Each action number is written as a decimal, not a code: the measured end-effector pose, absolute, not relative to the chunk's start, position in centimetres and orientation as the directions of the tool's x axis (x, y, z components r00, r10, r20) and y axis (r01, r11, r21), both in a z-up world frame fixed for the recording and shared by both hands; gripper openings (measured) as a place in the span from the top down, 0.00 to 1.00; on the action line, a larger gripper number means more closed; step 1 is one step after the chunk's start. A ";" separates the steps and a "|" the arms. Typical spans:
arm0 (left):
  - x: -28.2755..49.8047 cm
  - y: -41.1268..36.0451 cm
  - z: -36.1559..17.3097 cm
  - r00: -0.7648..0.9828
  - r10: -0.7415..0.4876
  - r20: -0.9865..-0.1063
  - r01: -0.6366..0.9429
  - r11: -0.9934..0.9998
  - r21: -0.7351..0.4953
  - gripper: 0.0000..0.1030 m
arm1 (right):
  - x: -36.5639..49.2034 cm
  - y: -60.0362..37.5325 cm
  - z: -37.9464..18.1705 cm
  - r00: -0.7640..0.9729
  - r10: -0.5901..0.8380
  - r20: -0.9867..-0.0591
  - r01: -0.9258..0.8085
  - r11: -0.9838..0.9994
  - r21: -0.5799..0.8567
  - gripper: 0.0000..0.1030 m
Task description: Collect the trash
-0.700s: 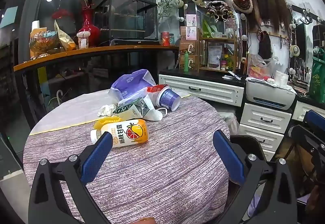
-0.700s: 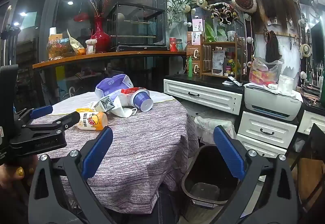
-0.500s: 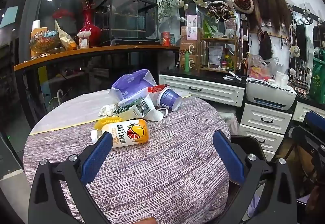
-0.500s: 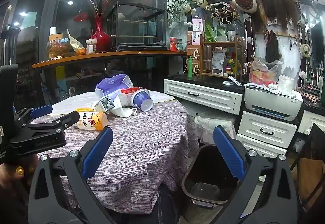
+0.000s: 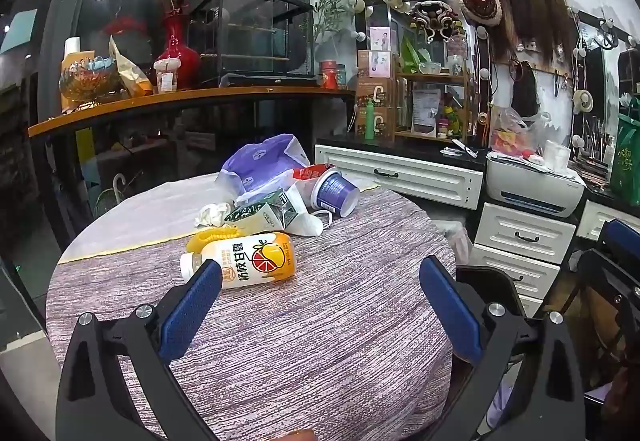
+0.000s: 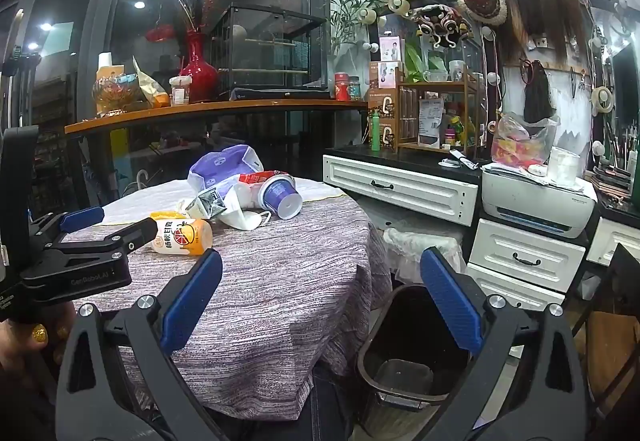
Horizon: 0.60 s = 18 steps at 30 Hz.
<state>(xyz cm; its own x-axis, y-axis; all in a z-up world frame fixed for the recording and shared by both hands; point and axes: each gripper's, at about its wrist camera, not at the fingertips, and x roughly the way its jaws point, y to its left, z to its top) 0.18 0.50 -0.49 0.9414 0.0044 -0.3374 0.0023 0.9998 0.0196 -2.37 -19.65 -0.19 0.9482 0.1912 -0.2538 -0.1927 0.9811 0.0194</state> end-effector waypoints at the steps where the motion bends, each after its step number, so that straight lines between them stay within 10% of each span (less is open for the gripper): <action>1: 0.2 0.5 -0.5 0.941 0.005 -0.337 0.002 1.000 0.020 0.05 | -2.4 -19.7 -0.2 0.948 0.192 -0.254 -0.193 0.981 0.020 0.05; 18: 0.4 1.1 -0.7 0.940 0.004 -0.341 0.003 1.000 0.018 0.05 | -2.4 -19.6 -0.2 0.948 0.191 -0.255 -0.193 0.981 0.019 0.05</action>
<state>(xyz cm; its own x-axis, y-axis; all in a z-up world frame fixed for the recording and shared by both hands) 0.39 1.13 -0.75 0.9401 0.0037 -0.3408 0.0026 0.9998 0.0178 -2.37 -19.63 -0.21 0.9478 0.1910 -0.2552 -0.1925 0.9811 0.0191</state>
